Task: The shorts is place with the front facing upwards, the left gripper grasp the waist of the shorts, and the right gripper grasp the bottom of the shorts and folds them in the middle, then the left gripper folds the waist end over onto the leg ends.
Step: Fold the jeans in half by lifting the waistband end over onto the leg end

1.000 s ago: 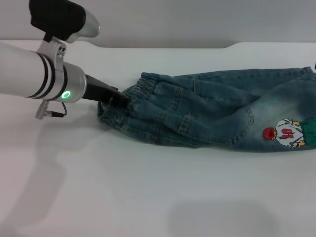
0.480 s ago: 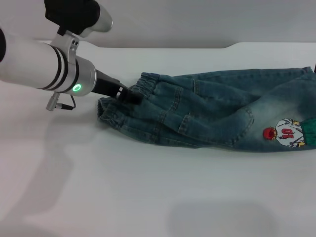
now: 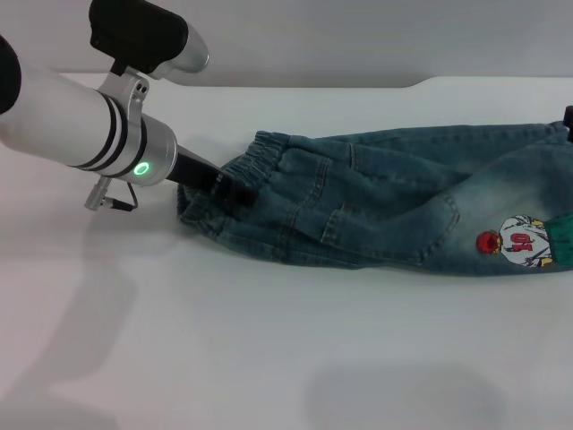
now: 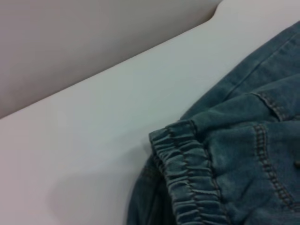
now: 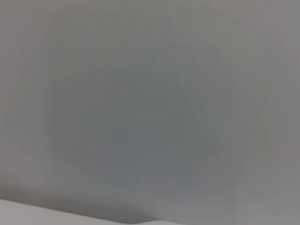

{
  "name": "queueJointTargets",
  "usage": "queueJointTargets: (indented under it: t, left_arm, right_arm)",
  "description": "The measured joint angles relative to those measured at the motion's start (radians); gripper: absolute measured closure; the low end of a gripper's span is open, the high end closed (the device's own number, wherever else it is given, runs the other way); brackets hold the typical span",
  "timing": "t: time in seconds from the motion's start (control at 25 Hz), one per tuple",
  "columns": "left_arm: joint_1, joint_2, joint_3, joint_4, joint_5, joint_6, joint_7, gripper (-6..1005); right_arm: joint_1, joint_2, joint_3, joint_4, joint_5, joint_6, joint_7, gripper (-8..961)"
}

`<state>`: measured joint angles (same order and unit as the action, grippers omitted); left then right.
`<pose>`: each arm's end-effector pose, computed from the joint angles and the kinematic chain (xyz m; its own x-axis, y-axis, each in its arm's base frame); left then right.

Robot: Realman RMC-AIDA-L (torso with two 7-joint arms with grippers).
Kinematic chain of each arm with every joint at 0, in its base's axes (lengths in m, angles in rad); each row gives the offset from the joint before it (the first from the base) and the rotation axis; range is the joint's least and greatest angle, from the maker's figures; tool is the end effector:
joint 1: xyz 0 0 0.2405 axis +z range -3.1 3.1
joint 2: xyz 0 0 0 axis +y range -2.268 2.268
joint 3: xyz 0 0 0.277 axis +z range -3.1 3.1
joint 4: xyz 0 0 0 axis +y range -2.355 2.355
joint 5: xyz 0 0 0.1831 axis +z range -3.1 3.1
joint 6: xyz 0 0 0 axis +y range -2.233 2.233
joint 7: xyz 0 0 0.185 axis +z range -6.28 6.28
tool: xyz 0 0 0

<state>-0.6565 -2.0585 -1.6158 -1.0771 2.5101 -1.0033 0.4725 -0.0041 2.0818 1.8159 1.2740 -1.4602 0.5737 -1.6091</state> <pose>-0.2163 0.4104 -0.0778 0.7646 0.6410 0.0673 0.5651 -0.6164 -0.5483 0.3116 0.3401 0.0466 0.7663 -0.2476 -0.5929 -0.6424 -0.2816 -0.7127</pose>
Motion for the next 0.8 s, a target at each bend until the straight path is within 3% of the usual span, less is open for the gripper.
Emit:
queueJointTargets:
  t: [0.2,0.4,0.56,0.8]
  left_arm:
    - [0.010,0.000,-0.009,-0.026,-0.006,-0.034,0.030,216]
    - [0.016,0.000,-0.008,-0.022,-0.007,-0.044,0.037,356]
    - [0.019,0.000,-0.012,-0.010,-0.007,-0.045,0.038,581]
    - [0.031,0.001,-0.021,-0.017,-0.007,-0.060,0.037,717]
  right_arm:
    - [-0.004,0.000,0.000,0.012,0.000,0.000,0.000,113]
    - [-0.008,0.000,0.000,0.021,0.002,0.000,0.000,113]
    - [-0.010,0.000,-0.001,0.024,0.002,0.002,0.000,112]
    - [-0.011,0.000,-0.001,0.032,0.009,0.013,0.000,112]
